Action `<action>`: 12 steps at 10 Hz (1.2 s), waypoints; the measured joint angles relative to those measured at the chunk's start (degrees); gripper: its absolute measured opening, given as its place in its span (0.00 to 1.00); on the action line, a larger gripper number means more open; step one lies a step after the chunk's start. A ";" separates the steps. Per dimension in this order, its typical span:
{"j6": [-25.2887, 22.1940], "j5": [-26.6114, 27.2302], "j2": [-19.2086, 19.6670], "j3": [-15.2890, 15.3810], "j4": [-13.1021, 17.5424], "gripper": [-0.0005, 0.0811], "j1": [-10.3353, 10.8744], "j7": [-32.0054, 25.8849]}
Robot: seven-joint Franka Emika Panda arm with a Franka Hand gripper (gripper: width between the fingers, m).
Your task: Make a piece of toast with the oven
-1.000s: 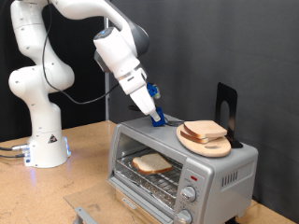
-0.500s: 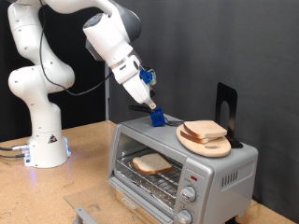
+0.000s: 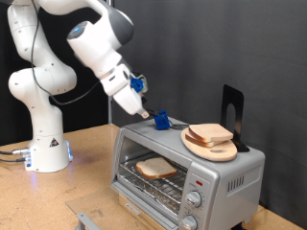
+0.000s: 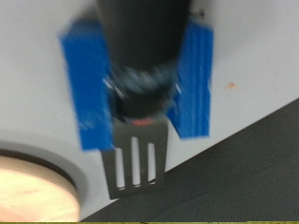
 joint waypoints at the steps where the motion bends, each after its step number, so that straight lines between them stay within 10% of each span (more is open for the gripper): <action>1: -1.50 -0.22 -0.75 -2.35 -0.58 0.99 -0.95 -1.46; 6: -1.74 -13.35 -0.34 -4.24 -4.00 0.99 -10.83 -0.42; 12: -10.90 -10.76 -6.78 -12.21 -2.87 0.99 -13.18 -3.92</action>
